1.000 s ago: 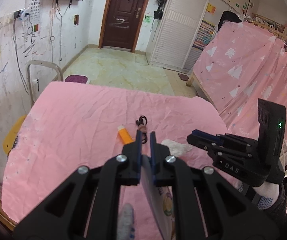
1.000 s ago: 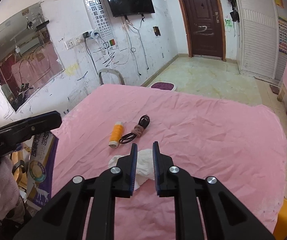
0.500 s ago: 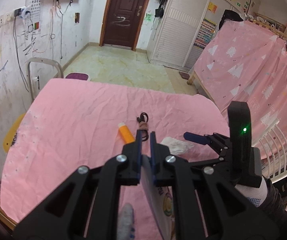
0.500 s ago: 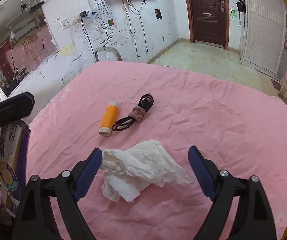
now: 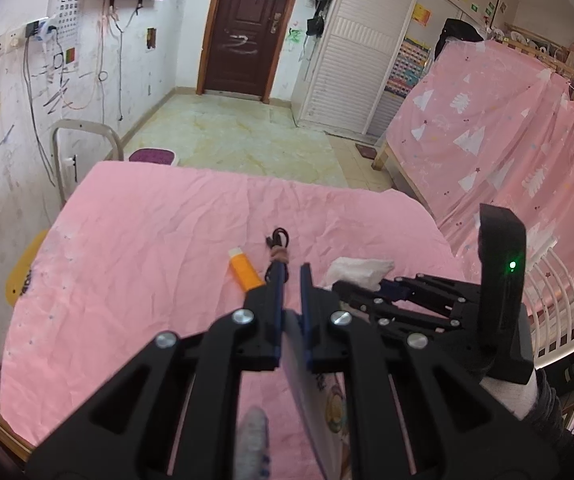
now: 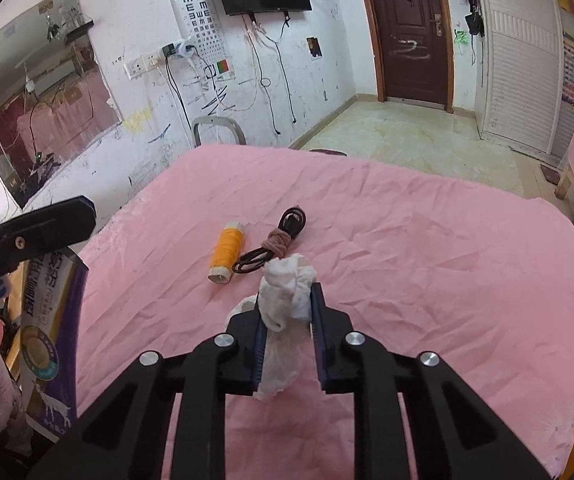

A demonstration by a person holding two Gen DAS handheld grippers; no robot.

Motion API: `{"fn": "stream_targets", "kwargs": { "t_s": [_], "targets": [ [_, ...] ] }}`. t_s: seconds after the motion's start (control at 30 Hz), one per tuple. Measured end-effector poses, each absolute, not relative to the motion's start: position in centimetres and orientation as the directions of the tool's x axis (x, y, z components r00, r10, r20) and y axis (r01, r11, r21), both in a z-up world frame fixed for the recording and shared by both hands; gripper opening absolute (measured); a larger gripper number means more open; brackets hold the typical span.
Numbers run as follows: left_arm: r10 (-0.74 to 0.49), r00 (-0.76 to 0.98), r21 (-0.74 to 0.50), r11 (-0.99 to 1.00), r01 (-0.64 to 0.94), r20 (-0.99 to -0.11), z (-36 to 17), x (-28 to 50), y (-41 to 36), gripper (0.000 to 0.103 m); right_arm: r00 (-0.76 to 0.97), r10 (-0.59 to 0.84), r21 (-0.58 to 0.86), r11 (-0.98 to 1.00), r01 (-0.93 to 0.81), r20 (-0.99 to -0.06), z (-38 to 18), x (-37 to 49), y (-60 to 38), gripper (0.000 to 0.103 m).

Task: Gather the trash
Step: 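Carry the toothpaste tube and tissue in both tools over the yellow bin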

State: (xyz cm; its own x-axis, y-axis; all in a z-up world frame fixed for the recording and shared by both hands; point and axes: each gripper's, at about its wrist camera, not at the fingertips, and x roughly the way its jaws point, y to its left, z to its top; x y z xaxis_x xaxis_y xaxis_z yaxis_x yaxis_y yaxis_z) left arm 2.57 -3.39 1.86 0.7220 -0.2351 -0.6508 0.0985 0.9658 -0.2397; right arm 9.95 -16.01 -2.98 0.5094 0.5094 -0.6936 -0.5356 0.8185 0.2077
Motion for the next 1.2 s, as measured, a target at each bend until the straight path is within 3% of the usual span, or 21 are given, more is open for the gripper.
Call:
{"fn": "stream_targets", "kwargs": {
  "t_s": [0.3, 0.63, 1.0, 1.2],
  "targets": [
    [-0.276, 0.731, -0.225, 0.959, 0.170, -0.624, 3.6, 2.8, -7.3, 0.006, 0.626, 0.519, 0.247, 0.846, -0.472, -0.582, 0.8, 7.1, -22.8, 0.008],
    [-0.392, 0.705, -0.222, 0.919, 0.325, -0.591, 5.1, 4.0, -15.8, 0.006, 0.778, 0.396, 0.248, 0.917, -0.312, -0.488, 2.8, 2.5, -34.3, 0.009],
    [-0.544, 0.615, -0.308, 0.836, 0.453, -0.572, 4.9, 6.8, -27.6, 0.006, 0.848, 0.227, 0.264, 0.958, -0.108, -0.478, 0.3, -1.3, -46.8, 0.009],
    [-0.570, 0.590, -0.295, 0.814, 0.500, -0.572, 4.1, 7.5, -33.5, 0.006, 0.845, 0.194, 0.289, 0.956, -0.049, -0.499, -2.5, -1.9, -50.5, 0.009]
  ]
}}
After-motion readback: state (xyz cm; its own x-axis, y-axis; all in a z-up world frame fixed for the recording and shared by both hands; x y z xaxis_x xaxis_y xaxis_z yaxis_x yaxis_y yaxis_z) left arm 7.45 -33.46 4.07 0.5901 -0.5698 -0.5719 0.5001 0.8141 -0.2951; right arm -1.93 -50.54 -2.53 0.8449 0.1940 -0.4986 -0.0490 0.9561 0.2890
